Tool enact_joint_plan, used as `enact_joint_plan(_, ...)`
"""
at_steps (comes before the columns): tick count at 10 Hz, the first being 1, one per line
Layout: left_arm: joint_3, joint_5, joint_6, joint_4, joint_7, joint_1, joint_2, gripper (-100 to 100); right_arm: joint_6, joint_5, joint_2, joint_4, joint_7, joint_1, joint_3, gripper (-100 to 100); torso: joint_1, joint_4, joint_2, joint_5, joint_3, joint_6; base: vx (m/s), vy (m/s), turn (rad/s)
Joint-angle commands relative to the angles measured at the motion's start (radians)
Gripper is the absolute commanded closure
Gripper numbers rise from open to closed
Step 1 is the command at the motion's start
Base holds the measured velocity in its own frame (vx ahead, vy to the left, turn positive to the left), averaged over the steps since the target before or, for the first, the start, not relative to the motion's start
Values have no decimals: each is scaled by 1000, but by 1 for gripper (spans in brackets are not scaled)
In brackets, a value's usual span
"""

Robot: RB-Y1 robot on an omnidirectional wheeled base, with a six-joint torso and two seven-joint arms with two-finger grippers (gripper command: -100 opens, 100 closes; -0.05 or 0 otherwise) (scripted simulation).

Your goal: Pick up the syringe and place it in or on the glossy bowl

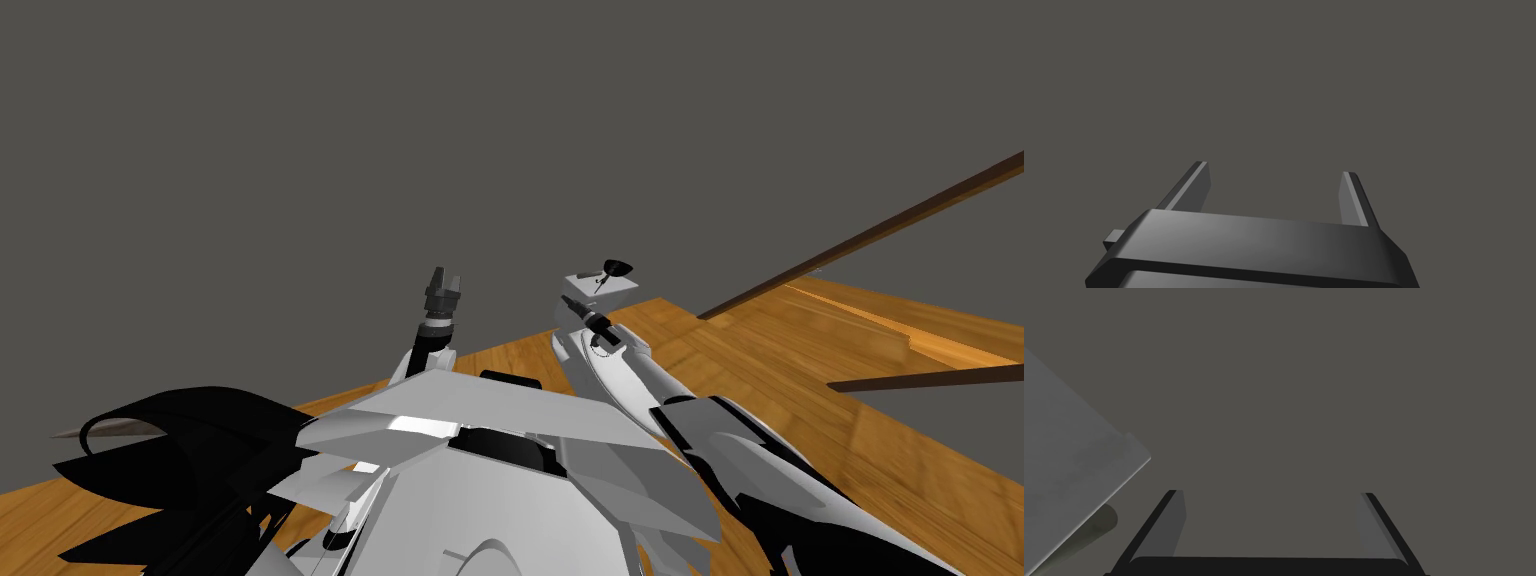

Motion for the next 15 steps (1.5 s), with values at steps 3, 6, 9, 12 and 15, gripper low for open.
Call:
enact_joint_plan(3, 0, 0, 0, 0, 0, 0, 0, 0, -7, 17, -27, 63, 17, -33, 5, -100, 0, 0, 0, 0, 0, 0, 7, 5, -4)
enact_joint_plan(6, 0, 0, 0, 0, 0, 0, 0, 0, -9, 33, -52, 110, 32, -62, 10, -100, 0, 0, 0, 0, 0, 0, 7, 3, -4)
enact_joint_plan(9, 0, 0, 0, 0, 0, 0, 0, 0, -14, 64, -101, 194, 64, -118, 17, -100, 0, 0, -1, 0, -1, 0, 22, 9, -5)
enact_joint_plan(12, 0, 0, 0, 0, 0, 0, 0, 0, -18, 93, -145, 265, 94, -168, 21, -100, 0, -1, -2, 0, -1, 0, 35, 5, -3)
enact_joint_plan(15, 0, 0, 0, 0, 0, 0, 0, 0, -23, 127, -205, 346, 134, -228, 24, -100, 0, -1, -3, 0, -2, 0, 58, 2, 2)
